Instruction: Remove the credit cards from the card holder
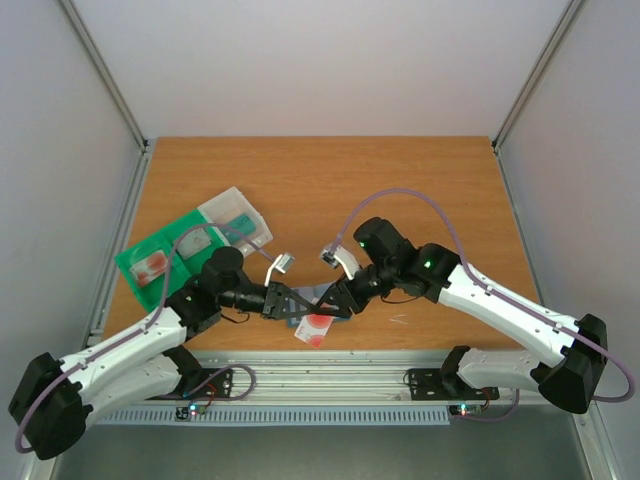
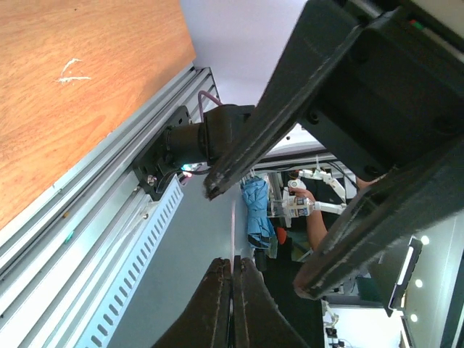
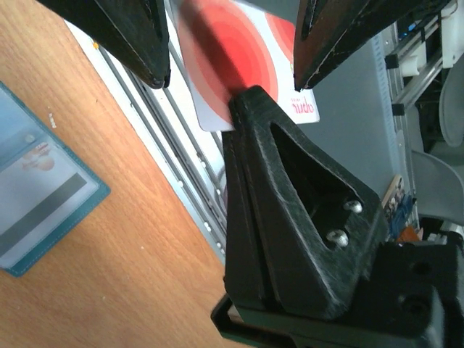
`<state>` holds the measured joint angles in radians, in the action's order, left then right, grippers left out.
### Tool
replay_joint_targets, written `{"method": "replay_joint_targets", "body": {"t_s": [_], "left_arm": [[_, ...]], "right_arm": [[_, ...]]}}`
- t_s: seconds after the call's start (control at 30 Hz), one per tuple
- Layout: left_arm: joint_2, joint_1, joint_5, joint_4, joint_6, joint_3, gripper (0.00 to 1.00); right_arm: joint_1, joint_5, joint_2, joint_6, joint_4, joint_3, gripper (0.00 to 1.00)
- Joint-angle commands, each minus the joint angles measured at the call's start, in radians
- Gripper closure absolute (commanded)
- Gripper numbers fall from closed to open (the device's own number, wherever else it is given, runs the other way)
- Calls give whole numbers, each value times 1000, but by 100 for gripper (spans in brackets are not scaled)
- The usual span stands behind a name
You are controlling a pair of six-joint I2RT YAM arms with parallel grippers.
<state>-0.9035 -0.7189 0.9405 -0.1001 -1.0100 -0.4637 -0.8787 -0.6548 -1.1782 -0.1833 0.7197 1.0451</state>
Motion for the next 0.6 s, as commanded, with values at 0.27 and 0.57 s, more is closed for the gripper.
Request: {"method": "replay_joint_targets", "body": {"t_s": [0.27, 0.57], "left_arm": [[38, 1, 18, -5, 63, -37, 100], [69, 0, -67, 144, 140, -67, 92]], "right_arm": [[-6, -41, 27, -24, 42, -30, 66], [-3, -47, 60, 44, -42, -77, 99]]}}
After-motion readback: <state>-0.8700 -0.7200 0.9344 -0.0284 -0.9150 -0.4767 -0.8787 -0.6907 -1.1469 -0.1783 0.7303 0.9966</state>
